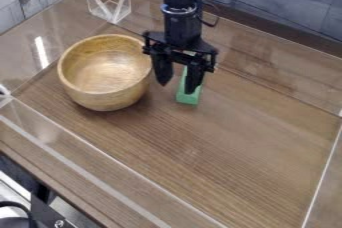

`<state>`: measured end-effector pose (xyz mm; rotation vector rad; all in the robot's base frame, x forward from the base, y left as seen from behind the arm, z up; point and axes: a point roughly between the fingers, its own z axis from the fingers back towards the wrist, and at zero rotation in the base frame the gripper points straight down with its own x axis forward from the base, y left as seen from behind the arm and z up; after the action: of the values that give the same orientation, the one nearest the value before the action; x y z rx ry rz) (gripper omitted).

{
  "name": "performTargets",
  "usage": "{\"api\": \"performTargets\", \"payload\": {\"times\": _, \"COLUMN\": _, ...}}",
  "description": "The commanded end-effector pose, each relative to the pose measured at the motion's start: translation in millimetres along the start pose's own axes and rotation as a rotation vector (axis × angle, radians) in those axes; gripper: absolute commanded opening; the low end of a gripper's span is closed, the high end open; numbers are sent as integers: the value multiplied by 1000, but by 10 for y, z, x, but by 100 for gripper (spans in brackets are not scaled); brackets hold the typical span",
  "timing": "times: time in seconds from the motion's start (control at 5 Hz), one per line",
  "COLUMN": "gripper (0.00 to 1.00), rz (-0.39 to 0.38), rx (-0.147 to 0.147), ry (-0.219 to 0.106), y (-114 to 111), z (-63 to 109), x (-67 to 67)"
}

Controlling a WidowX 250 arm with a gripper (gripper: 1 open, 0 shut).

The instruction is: Put green object into wooden bowl

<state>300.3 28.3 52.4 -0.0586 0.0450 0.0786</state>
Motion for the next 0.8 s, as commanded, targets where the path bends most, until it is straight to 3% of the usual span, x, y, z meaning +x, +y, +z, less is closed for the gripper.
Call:
{"api": "performTargets", "payload": {"times": 0.0, "gripper": 0, "rz": 33, "rx": 0, "ry": -64, "y": -70, "z": 118, "x": 170}}
{"api": "performTargets", "payload": {"times": 0.2, "gripper": 100, "rz": 80, "rx": -9, "ry": -69, "y": -82, "z": 137, "x": 146}}
{"api": "performTargets", "payload": {"times": 0.4, "gripper": 100, "rz": 125, "rx": -20, "ry": -72, "y": -66, "z": 167, "x": 107}}
{"api": "performTargets", "payload": {"times": 0.6, "gripper": 0, "rz": 118, "rx": -18, "ry": -76, "y": -82, "z": 119, "x": 133}}
